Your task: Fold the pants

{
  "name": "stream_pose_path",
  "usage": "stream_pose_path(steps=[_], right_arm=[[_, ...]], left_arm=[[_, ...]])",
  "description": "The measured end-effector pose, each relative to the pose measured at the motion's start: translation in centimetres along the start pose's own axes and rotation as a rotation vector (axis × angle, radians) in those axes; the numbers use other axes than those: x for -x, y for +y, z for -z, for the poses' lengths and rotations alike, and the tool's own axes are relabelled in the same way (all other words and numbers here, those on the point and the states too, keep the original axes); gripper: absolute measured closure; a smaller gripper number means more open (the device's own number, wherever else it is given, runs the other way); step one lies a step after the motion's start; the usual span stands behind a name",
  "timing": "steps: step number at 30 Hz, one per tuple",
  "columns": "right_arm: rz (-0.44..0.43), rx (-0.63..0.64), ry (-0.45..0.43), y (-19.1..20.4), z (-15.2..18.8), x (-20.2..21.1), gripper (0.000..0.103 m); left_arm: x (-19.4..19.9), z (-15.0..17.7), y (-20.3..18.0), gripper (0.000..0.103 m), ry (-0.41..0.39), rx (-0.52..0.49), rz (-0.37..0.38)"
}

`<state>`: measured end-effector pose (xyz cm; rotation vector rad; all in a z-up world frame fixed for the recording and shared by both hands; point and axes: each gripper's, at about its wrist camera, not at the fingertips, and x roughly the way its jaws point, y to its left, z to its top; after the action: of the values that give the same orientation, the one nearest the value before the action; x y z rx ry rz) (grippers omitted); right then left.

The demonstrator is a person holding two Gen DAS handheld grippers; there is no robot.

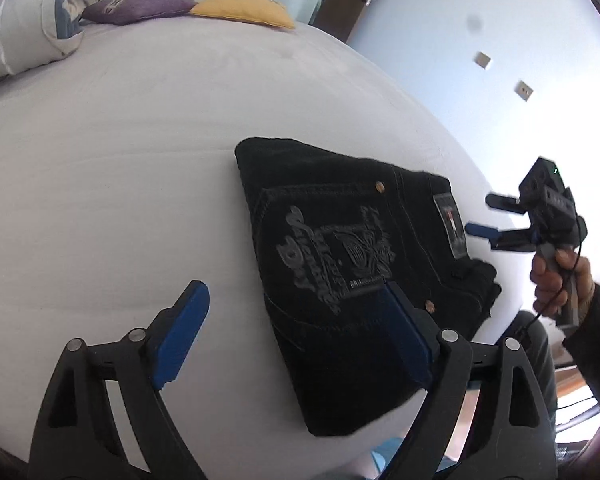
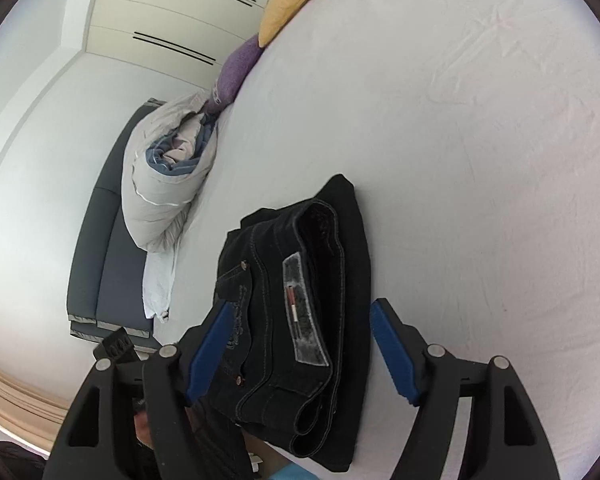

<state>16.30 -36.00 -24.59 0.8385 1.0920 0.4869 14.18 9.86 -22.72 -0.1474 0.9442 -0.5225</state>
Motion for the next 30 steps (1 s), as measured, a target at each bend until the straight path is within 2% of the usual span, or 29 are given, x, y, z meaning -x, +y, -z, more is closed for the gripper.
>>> stream_pose_path(steps=[3, 6, 13, 14, 15, 16, 19, 23, 26, 30], right_arm=[[0.002, -0.057, 0.057, -1.7, -0.5, -1.9, 0.029], [0.035, -0.036, 0.079, -1.9, -0.8, -3.1, 0.029], [0.023, 0.003, 0.119, -0.1, -1.0, -5.6, 0.029], [0.029, 0.007, 0.119, 0.0, -0.9, -5.7, 0.032], [0.046, 0.013, 0.120, 0.2, -0.9, -5.8, 0.034], [0.074, 0.027, 0.123, 0.5, -0.8, -6.0, 0.040], [0.175, 0.115, 0.127, 1.7, -0.5, -6.1, 0.055], [0.283, 0.257, 0.121, 4.2, 0.0, -6.4, 0.069], [0.339, 0.334, 0.104, 6.0, 0.3, -6.3, 0.076], [0.317, 0.359, 0.063, 7.2, 0.2, -5.1, 0.079]], left_arm=[[-2.3, -1.4, 0.8, 0.017, 0.082, 0.022, 0.042], [-5.8, -1.7, 1.1, 0.017, 0.195, 0.039, 0.029], [-7.8, -3.0, 1.6, 0.018, 0.223, 0.101, 0.070], [-8.0, -3.2, 1.5, 0.023, 0.233, 0.103, 0.082], [-8.1, -3.3, 1.2, 0.039, 0.240, 0.102, 0.093], [-8.2, -3.4, 0.9, 0.046, 0.248, 0.108, 0.112], [-8.2, -3.9, 0.0, 0.053, 0.253, 0.097, 0.082], [-7.5, -4.3, -1.1, 0.075, 0.233, 0.082, 0.066], [-6.6, -4.9, -1.8, 0.082, 0.215, 0.061, 0.058], [-5.4, -6.1, -3.1, 0.083, 0.187, 0.023, 0.051]])
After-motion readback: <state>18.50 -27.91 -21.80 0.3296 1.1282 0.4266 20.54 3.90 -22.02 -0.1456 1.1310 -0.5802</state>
